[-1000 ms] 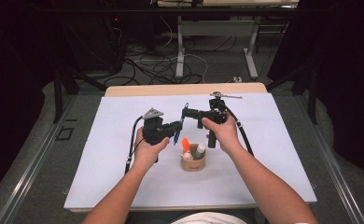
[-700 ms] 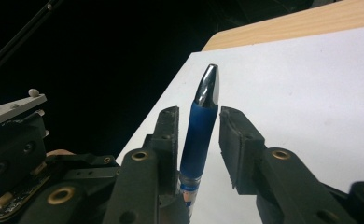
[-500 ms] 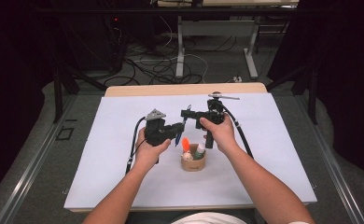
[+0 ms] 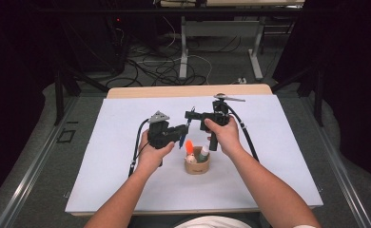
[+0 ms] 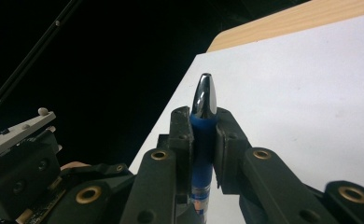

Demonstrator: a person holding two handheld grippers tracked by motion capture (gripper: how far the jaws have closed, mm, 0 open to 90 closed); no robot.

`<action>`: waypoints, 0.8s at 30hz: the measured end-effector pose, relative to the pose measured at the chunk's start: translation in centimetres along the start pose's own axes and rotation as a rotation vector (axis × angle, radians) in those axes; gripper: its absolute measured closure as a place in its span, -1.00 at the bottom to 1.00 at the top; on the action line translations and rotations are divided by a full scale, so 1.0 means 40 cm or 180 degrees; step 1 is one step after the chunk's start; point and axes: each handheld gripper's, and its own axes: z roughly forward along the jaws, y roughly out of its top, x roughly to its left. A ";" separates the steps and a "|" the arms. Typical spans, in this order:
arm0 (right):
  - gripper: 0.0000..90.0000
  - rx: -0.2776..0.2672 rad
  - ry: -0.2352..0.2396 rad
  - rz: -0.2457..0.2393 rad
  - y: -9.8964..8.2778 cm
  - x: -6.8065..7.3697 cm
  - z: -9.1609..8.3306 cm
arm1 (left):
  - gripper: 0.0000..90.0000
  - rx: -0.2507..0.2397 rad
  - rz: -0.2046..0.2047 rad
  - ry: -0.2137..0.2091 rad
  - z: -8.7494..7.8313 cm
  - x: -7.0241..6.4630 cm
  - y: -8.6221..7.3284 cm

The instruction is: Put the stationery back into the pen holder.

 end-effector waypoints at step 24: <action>0.78 -0.0098 -0.0225 -0.0718 0.011 0.045 -0.081 | -0.02 -0.0054 -0.0160 0.0330 -0.017 0.039 -0.001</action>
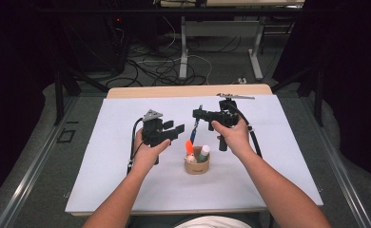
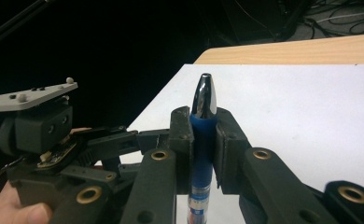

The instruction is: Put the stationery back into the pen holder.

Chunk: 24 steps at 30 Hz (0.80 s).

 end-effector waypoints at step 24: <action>0.77 0.0171 -0.0097 -0.0362 -0.051 0.008 -0.025 | -0.31 0.0072 -0.0006 0.0361 -0.008 0.042 -0.004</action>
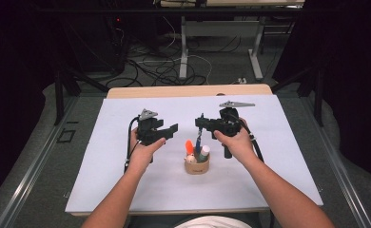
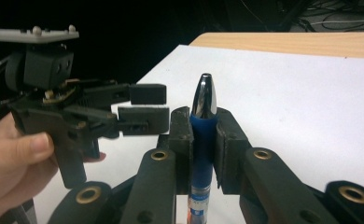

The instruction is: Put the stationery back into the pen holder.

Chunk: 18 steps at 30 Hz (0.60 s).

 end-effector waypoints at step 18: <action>0.35 -0.0003 0.0059 -0.0173 -0.039 0.008 0.014 | -0.52 0.0061 -0.0174 0.0095 -0.001 0.023 -0.003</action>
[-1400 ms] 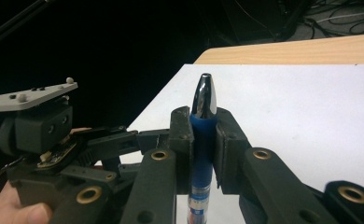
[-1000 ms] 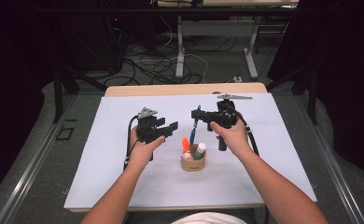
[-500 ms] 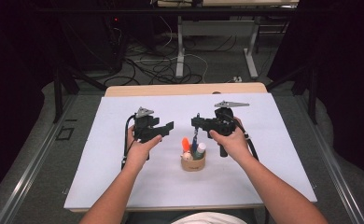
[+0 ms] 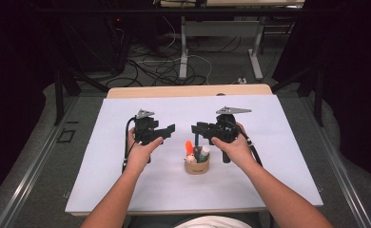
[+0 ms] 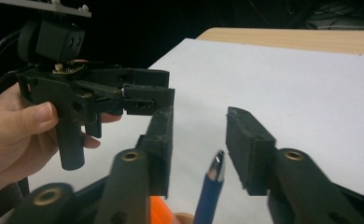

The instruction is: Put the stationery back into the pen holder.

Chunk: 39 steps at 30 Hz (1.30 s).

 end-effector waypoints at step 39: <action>-0.67 -0.0195 -0.1302 -0.0027 -0.038 -0.222 -0.149 | -0.87 -0.0047 0.0042 0.0306 -0.027 0.056 -0.003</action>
